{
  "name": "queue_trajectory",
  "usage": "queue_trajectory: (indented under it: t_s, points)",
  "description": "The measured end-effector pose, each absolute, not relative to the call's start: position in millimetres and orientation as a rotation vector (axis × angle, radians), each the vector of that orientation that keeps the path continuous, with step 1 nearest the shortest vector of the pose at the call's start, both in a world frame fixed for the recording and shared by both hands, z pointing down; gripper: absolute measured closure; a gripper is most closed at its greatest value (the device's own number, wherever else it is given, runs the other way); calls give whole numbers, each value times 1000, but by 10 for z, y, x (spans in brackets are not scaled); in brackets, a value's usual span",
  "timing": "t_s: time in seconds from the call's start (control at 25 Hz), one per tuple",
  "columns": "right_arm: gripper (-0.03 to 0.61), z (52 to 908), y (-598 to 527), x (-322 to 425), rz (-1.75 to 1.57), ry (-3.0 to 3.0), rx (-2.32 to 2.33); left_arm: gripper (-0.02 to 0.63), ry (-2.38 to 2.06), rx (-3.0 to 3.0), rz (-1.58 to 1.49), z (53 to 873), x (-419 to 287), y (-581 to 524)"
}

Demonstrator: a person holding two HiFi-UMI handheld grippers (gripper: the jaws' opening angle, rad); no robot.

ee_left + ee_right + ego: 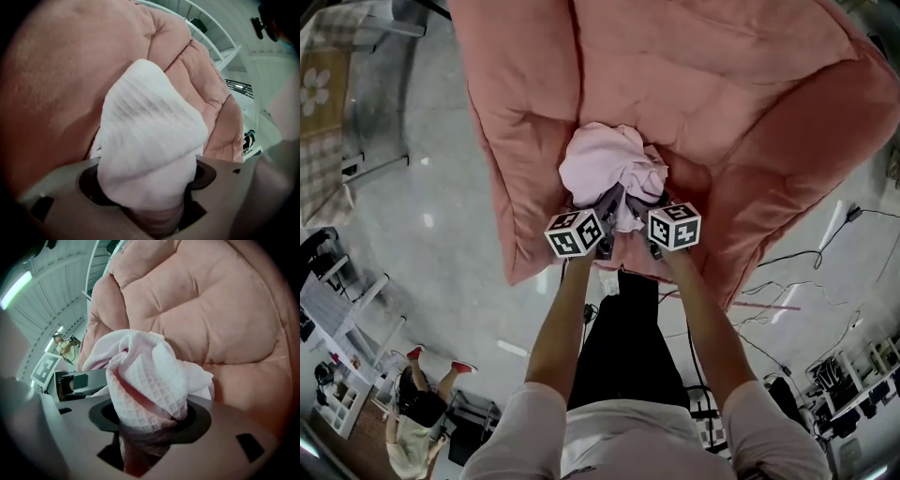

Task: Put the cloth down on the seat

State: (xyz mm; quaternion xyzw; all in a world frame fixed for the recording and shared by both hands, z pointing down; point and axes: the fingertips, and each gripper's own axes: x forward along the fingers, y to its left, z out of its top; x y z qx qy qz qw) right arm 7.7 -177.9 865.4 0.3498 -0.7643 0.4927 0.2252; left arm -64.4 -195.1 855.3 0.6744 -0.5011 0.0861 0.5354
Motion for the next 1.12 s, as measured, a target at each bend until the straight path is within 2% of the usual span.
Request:
queue_trajectory:
  t_s: [0.4,1.12]
  points:
    - [314,9113,-1801,151,1324,-2078,1024,233,-1286,1610,369,8941,-599,-1974]
    - [271,8544,-1627,444,1218,-2025,1075,232,-1230,1587,375,8381,-649,-1713]
